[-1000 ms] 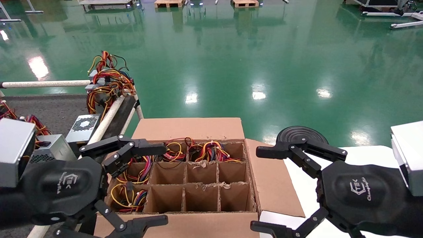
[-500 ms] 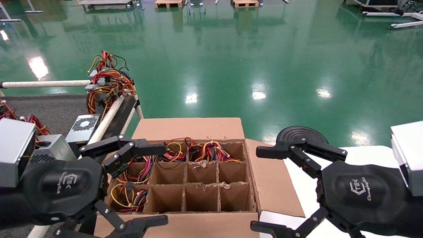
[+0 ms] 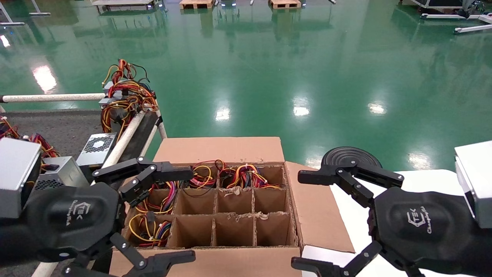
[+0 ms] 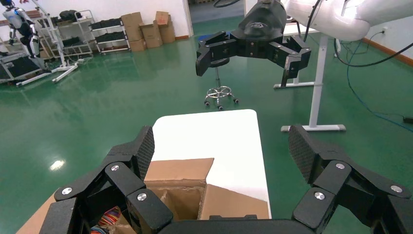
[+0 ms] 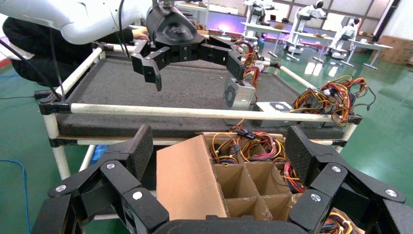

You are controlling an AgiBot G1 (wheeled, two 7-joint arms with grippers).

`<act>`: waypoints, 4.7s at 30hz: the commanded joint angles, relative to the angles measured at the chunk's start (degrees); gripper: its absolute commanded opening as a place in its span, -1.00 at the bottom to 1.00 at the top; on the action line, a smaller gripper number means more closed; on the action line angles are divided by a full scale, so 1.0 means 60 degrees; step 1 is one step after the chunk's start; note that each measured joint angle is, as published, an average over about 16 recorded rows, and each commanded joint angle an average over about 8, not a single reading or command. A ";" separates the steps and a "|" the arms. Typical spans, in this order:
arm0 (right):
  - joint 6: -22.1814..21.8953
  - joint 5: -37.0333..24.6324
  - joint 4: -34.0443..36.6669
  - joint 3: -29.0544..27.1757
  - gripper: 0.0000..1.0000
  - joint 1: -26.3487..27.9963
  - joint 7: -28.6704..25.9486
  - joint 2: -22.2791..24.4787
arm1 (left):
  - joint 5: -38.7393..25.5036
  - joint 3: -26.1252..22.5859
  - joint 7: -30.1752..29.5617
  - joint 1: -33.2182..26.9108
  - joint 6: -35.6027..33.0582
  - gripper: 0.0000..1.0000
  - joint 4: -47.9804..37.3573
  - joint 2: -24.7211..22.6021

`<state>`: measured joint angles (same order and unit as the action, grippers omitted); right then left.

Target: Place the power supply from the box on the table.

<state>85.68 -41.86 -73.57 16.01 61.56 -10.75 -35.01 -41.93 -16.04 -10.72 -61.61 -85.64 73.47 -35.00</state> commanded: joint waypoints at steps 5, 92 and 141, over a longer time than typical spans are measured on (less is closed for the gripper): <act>0.0000 0.0000 0.0000 0.0000 -1.00 0.0000 0.0000 0.0000 | -0.0022 -0.0003 0.0007 0.0000 0.0015 1.00 -0.0023 0.0013; 0.0000 0.0000 0.0000 0.0000 -1.00 0.0000 0.0000 0.0000 | -0.4867 -0.6372 0.4946 -0.5624 0.2548 1.00 -0.8018 -0.3526; 0.0000 0.0000 0.0000 0.0000 -1.00 0.0000 0.0000 0.0000 | -0.4222 -0.7141 0.6494 -0.5885 0.3193 -1.00 -1.0056 -0.4697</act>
<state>85.68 -41.86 -73.57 16.01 61.56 -10.75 -35.01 -67.27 -58.86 28.23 -96.92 -66.45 13.16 -63.16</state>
